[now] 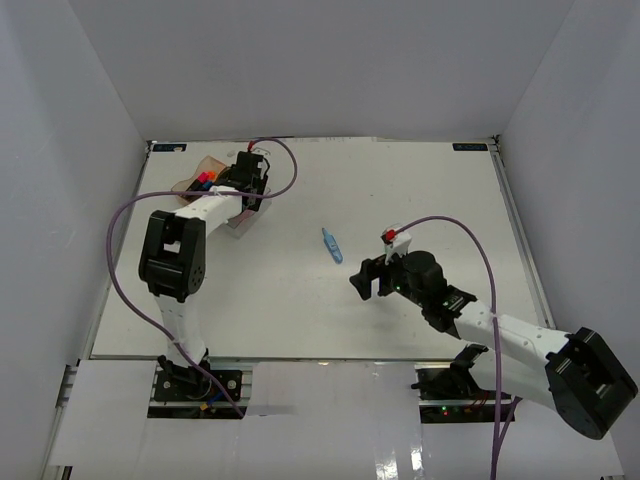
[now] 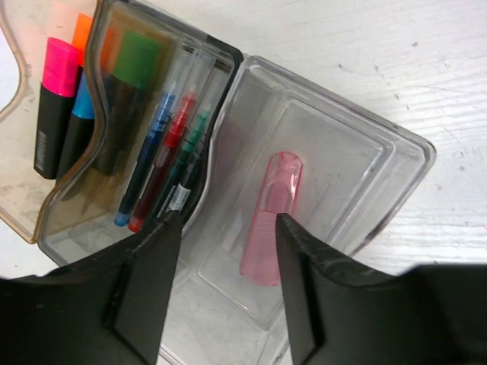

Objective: Sort the stationery into containers
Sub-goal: Place the pen in the storage box, then pick up the pen from the center of the board.

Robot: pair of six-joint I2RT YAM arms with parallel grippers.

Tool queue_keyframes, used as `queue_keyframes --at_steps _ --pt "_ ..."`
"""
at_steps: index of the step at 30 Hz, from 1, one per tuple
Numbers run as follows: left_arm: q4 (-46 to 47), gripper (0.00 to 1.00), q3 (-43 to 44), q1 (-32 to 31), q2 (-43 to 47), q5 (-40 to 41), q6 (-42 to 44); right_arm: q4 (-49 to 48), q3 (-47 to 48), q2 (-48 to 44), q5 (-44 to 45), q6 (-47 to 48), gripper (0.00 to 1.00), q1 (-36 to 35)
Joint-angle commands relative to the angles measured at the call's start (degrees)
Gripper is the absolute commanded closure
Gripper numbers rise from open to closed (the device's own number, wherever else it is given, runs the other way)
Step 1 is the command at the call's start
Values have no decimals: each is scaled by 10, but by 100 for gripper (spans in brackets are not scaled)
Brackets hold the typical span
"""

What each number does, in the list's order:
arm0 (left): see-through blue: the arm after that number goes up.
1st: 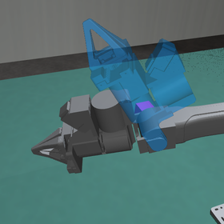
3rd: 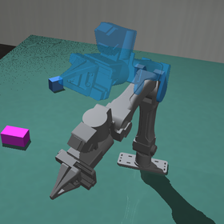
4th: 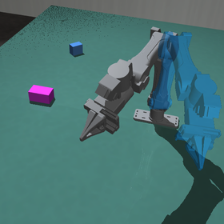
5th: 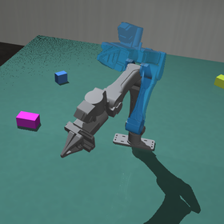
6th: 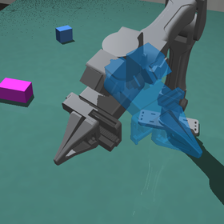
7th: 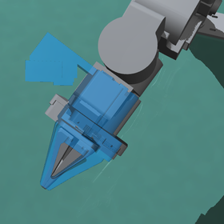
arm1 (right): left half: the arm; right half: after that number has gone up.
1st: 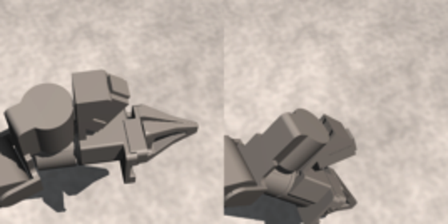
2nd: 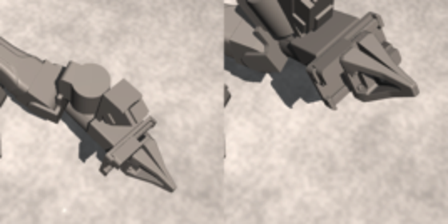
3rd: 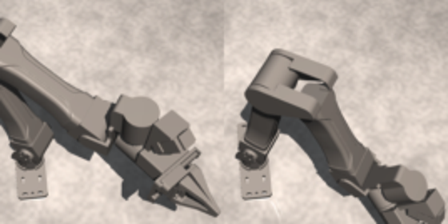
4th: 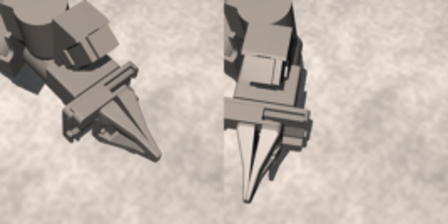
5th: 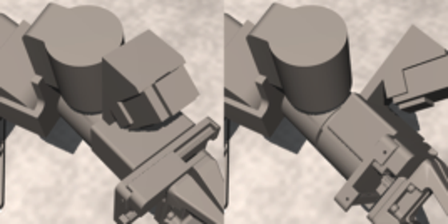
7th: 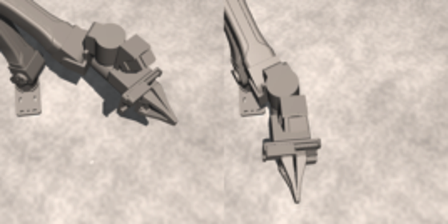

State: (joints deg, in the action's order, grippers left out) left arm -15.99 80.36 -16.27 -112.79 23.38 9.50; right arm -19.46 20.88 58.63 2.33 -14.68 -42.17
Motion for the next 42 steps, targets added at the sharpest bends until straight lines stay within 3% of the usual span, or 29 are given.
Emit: queue_keyframes --at_steps 1,9,13,18,27,42 --pt "-17 35 17 1 59 -29 -41 21 37 19 12 10 8 -3" --pt "-49 2 -47 1 236 -134 -196 53 125 137 13 49 0 -4" --pt "-18 2 -135 2 355 -198 -236 71 186 226 22 70 0 -8" --pt "40 2 -246 4 434 -225 -254 95 262 305 57 91 7 -12" --pt "52 2 -270 4 472 -207 -246 125 338 418 80 87 19 -22" --pt "48 2 -266 4 471 -223 -248 138 336 446 107 62 44 -38"
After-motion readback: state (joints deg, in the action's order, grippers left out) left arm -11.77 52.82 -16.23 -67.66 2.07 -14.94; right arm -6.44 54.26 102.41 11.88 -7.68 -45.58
